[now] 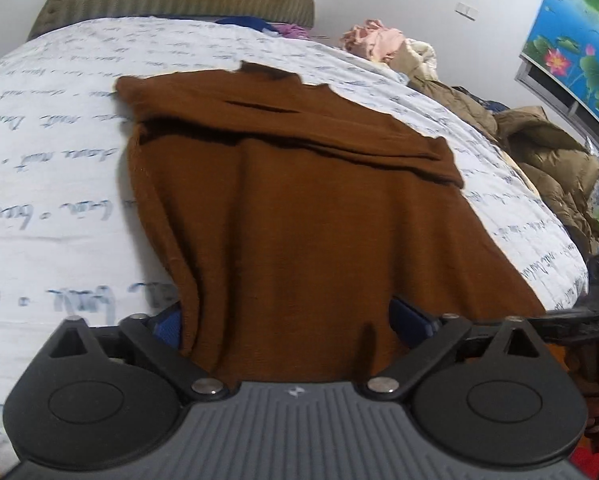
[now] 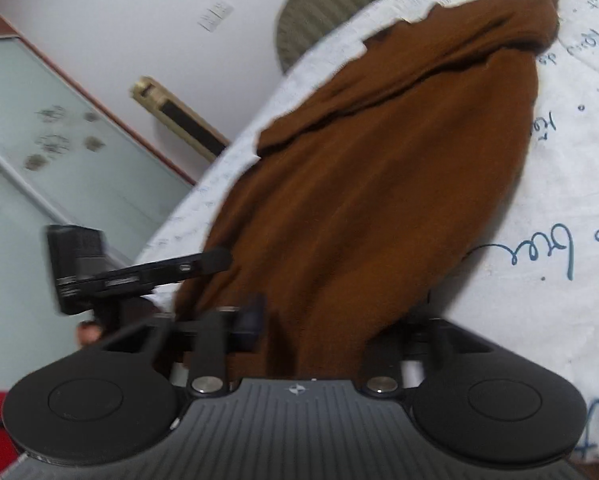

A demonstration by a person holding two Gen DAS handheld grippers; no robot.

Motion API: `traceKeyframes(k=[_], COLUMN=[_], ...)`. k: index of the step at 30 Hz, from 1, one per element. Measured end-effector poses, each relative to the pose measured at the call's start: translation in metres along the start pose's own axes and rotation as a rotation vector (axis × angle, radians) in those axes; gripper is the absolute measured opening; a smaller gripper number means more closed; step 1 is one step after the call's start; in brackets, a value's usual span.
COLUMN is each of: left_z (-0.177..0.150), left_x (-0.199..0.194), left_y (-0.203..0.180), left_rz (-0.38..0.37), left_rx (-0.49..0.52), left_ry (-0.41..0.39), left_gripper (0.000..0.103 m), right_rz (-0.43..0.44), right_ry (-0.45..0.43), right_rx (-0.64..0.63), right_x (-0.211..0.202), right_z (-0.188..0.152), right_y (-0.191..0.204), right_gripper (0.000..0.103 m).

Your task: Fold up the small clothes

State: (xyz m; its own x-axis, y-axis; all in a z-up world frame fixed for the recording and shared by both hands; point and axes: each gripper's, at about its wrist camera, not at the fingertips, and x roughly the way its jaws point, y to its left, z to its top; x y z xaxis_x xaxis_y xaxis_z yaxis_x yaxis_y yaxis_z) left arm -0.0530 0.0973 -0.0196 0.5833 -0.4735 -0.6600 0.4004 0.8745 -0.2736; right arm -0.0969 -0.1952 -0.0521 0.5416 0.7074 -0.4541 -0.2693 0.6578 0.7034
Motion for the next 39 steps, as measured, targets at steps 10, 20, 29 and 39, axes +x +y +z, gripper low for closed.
traceKeyframes(k=[10, 20, 29, 39], left_z=[0.008, -0.013, -0.029, -0.025], left_x=[-0.017, -0.025, -0.043, -0.033], left_y=[-0.007, 0.030, 0.034, 0.012], left_rz=[-0.035, -0.102, -0.114, -0.155], left_rx=[-0.052, -0.160, -0.113, 0.022], left_ry=[-0.002, 0.032, -0.046, 0.042], left_gripper=[0.018, 0.024, 0.076, 0.012], right_rz=[-0.182, -0.088, -0.001, -0.030], right_ry=[-0.090, -0.053, -0.016, 0.062], right_rx=[-0.006, 0.151, 0.149, 0.019], right_x=[-0.058, -0.065, -0.050, -0.027], right_z=[0.018, -0.004, -0.014, -0.005], right_y=[0.005, -0.038, -0.025, 0.006], right_gripper=[0.007, 0.033, 0.045, 0.020])
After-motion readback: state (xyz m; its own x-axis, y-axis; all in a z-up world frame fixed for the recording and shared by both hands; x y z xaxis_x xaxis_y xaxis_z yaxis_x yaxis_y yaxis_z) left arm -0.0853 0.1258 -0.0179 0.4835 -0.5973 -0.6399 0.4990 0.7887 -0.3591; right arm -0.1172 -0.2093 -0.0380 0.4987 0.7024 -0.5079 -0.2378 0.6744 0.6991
